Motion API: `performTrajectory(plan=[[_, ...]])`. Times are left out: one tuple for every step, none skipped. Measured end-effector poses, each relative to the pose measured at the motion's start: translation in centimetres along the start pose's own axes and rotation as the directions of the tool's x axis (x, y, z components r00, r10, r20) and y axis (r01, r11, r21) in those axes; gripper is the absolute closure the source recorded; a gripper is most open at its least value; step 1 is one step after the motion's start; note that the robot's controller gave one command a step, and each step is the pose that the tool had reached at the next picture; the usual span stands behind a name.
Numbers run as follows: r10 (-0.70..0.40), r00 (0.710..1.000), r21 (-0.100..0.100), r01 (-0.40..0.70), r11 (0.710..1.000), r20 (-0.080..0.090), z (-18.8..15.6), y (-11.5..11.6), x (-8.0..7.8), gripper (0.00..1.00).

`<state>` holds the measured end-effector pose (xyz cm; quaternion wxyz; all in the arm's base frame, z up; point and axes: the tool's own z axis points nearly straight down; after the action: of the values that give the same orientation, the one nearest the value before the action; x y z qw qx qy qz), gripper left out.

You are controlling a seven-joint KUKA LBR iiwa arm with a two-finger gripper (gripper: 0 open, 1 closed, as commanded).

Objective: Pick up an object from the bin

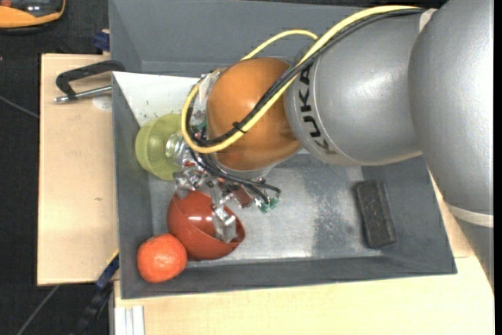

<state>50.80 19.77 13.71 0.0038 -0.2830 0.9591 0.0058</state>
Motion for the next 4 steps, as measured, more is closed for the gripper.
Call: performTrajectory(plan=[[0.000,1.000,-0.001,0.000,1.000,0.000,0.0,0.0,0.0,1.00],[0.187,0.982,-0.001,-0.187,0.982,0.000,6.7,-5.0,-1.3,1.00],[0.203,0.979,0.000,-0.203,0.979,0.007,5.1,-9.8,-0.5,1.00],[0.199,0.980,-0.002,-0.199,0.980,0.004,5.2,-9.4,-0.6,0.00]])
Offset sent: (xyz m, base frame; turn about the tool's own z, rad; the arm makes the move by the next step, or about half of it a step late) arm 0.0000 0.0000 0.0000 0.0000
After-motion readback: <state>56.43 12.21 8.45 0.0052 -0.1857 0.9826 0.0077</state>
